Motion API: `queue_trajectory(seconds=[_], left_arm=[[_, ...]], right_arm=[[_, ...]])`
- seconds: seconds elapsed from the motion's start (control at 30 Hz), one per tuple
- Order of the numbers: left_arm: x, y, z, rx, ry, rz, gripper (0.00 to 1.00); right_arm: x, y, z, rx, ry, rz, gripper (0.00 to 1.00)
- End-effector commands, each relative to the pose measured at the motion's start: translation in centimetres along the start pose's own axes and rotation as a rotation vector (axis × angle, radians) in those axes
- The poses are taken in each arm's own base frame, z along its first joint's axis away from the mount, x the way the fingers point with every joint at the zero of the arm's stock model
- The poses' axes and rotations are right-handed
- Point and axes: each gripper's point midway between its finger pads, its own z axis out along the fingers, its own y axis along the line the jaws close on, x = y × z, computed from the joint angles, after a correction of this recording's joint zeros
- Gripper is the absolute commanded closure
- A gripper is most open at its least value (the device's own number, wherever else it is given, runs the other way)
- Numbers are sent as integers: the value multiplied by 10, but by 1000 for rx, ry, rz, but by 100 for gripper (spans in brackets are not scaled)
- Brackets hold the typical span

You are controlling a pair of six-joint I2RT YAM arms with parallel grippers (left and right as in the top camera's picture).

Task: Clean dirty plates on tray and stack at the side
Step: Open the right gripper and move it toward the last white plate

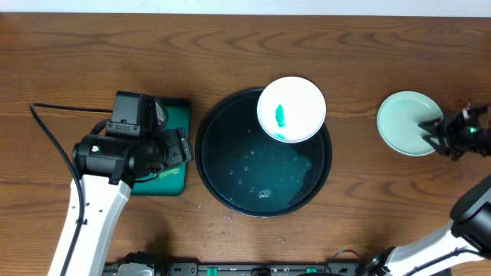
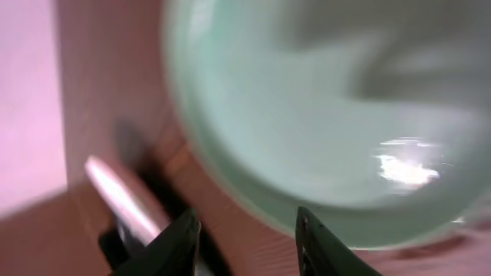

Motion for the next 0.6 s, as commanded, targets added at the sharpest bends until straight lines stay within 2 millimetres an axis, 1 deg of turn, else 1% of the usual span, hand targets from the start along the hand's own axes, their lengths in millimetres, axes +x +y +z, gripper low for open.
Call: queue_trajectory(seconds=[0.0, 0.07, 0.13, 0.3, 0.37, 0.47, 0.57], left_arm=[[3, 3, 4, -16, 13, 11, 19], [3, 3, 4, -16, 13, 10, 19], [3, 3, 4, -16, 14, 10, 19], [3, 3, 4, -16, 14, 10, 19], [3, 3, 4, -16, 14, 10, 19], [3, 3, 4, -16, 14, 11, 19], [3, 3, 4, -16, 14, 11, 19]], right_arm=[[20, 72, -7, -134, 7, -349, 60], [35, 89, 4, -126, 42, -436, 53], [49, 100, 22, -78, 80, -506, 50], [72, 109, 72, 111, 130, -666, 40], [79, 114, 91, 149, 136, -705, 39], [90, 127, 116, 126, 151, -755, 39], [99, 136, 136, 96, 164, -781, 39]])
